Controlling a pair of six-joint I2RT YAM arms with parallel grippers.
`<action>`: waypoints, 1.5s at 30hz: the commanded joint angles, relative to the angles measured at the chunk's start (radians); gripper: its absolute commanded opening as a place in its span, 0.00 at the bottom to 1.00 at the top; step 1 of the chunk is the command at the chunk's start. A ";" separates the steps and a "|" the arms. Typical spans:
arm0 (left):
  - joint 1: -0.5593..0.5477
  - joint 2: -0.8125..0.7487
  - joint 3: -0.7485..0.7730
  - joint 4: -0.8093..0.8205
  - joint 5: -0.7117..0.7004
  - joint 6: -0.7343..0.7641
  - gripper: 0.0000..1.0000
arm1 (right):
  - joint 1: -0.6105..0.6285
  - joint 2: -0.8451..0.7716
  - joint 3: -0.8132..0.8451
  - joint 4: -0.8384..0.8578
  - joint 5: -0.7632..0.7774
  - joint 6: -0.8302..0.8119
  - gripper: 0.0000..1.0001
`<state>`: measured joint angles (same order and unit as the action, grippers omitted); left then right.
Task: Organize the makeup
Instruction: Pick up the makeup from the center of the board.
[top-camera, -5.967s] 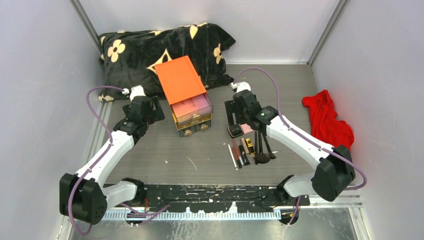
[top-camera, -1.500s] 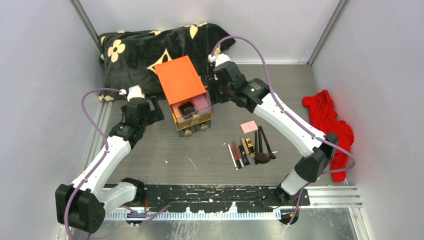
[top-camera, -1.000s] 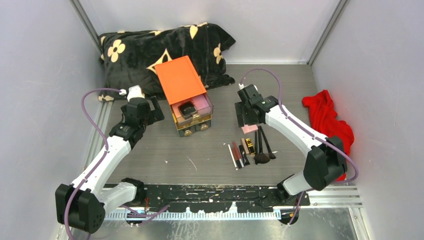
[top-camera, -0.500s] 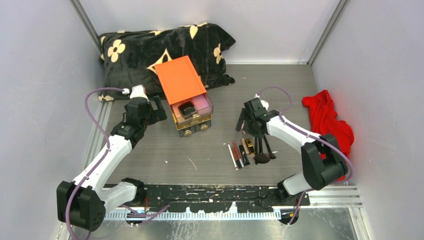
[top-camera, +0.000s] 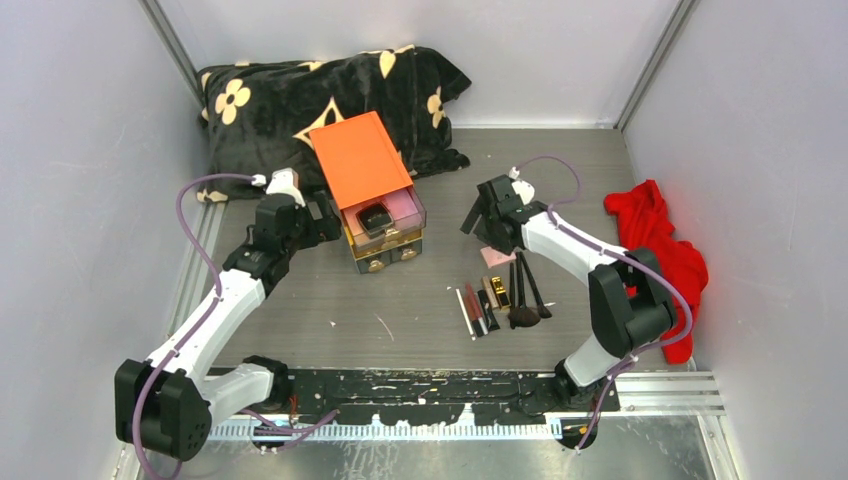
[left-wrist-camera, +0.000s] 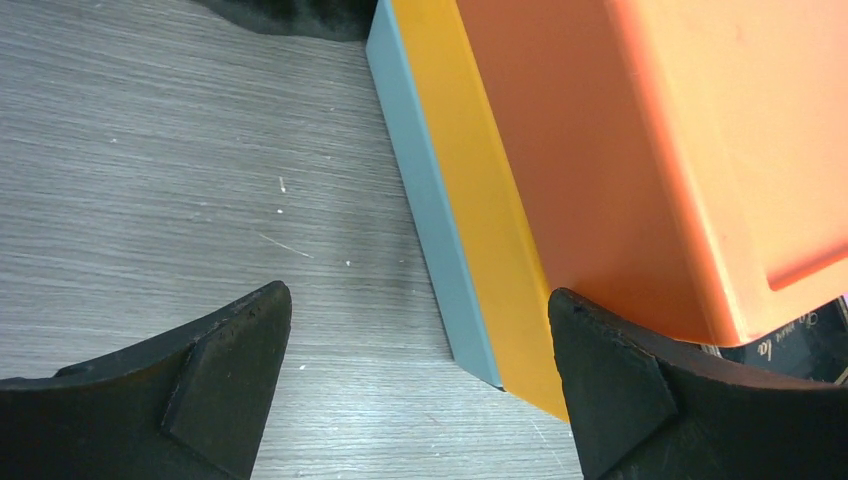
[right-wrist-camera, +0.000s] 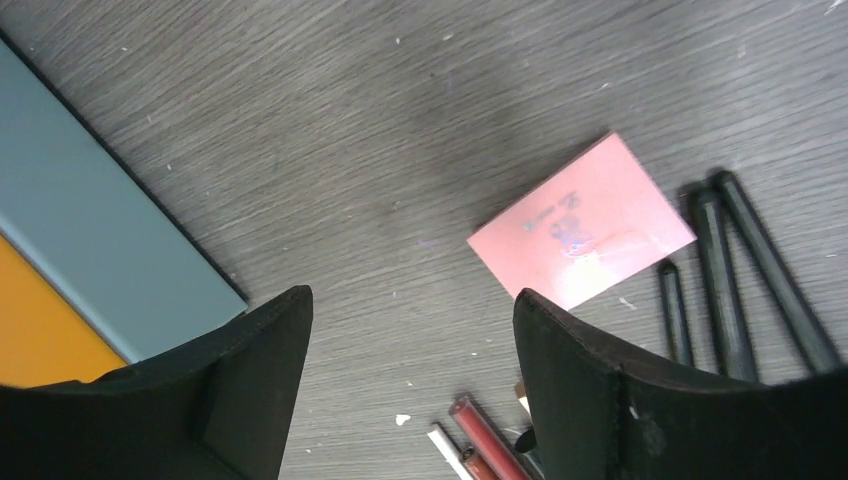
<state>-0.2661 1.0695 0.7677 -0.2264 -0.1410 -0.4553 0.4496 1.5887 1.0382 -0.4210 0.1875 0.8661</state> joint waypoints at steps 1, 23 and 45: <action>0.005 -0.004 -0.004 0.067 0.039 0.005 1.00 | -0.021 -0.013 0.105 -0.095 0.102 -0.127 0.79; 0.004 0.012 -0.019 0.081 0.030 0.007 1.00 | -0.072 0.151 0.253 -0.364 -0.073 -0.763 0.92; 0.005 0.045 -0.025 0.093 0.020 0.004 1.00 | -0.080 0.298 0.217 -0.225 -0.080 -0.757 1.00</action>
<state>-0.2661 1.1267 0.7380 -0.1974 -0.1127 -0.4591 0.3752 1.8698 1.2430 -0.6968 0.0975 0.1165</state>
